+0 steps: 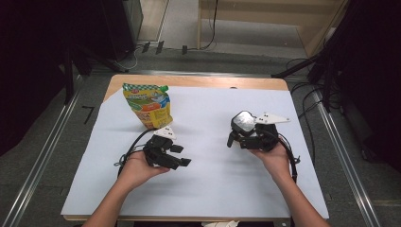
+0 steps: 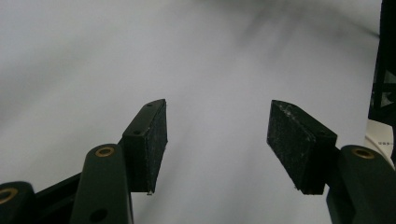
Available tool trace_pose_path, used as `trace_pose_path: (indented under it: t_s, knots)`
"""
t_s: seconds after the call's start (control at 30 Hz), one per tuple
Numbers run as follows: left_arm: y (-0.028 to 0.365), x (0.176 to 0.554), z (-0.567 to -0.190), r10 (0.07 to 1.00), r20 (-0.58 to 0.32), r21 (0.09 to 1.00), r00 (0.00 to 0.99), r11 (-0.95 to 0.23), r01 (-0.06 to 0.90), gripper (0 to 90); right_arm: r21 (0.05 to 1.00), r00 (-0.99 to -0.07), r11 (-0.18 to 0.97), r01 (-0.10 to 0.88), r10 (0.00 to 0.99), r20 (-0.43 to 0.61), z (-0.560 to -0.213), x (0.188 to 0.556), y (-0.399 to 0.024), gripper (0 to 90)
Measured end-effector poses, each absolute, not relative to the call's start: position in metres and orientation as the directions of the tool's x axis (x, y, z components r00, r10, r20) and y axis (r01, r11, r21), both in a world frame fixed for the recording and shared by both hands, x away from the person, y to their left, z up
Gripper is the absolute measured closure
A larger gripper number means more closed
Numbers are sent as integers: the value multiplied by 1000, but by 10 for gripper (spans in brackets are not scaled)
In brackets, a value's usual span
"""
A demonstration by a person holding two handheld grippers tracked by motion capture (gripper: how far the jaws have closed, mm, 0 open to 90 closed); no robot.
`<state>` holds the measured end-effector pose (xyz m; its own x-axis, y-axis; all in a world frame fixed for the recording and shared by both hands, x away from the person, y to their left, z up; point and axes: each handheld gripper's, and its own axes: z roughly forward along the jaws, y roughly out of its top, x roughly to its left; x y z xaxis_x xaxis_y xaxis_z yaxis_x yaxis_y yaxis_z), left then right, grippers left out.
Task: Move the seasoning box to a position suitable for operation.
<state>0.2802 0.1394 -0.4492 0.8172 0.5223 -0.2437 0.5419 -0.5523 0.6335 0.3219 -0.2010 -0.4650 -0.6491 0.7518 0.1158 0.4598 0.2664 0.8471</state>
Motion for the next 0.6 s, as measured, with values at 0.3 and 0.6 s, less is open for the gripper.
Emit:
trace_pose_path:
  t_s: [0.3,0.6]
  knots:
    - [137,279,-449,514,-242,632,823,-560,535,388,841,-680,309,444,728,92,-470,293,-193,160]
    - [140,280,-448,512,-245,638,823,-555,535,389,831,-715,337,442,692,99,-481,289,-174,160]
